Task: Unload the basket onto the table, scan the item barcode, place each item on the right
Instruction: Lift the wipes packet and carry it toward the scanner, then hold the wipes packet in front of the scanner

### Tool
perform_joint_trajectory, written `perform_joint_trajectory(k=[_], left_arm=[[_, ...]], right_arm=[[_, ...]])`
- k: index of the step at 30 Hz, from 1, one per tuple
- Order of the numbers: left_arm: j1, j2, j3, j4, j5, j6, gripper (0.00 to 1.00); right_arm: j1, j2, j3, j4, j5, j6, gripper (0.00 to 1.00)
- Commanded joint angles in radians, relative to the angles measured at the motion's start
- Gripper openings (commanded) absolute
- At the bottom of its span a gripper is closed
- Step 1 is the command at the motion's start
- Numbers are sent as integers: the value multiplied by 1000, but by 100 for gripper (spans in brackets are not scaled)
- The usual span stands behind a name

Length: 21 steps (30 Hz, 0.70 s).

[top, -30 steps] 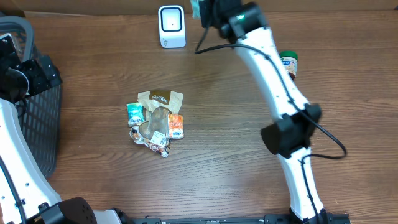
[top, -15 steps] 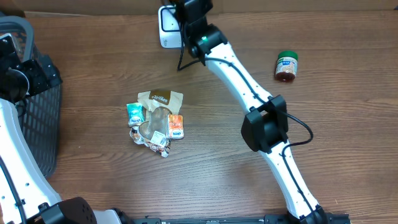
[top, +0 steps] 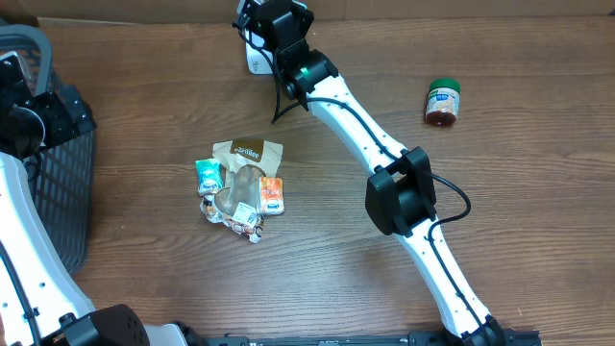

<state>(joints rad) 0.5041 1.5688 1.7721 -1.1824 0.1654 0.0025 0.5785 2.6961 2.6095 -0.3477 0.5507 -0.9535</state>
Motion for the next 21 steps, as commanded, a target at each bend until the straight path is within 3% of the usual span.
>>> perform_joint_trajectory(k=[1,8,21], left_arm=[[0,-5,20,1,11,-9,100],[0,-5,20,1,11,-9,100],[0,-5,20,1,11,-9,99]], right_arm=[[2,-10,9,64,5,69,4],[2,11,9,79,6,95,4],[20,15,8,-30,-65,-55,4]])
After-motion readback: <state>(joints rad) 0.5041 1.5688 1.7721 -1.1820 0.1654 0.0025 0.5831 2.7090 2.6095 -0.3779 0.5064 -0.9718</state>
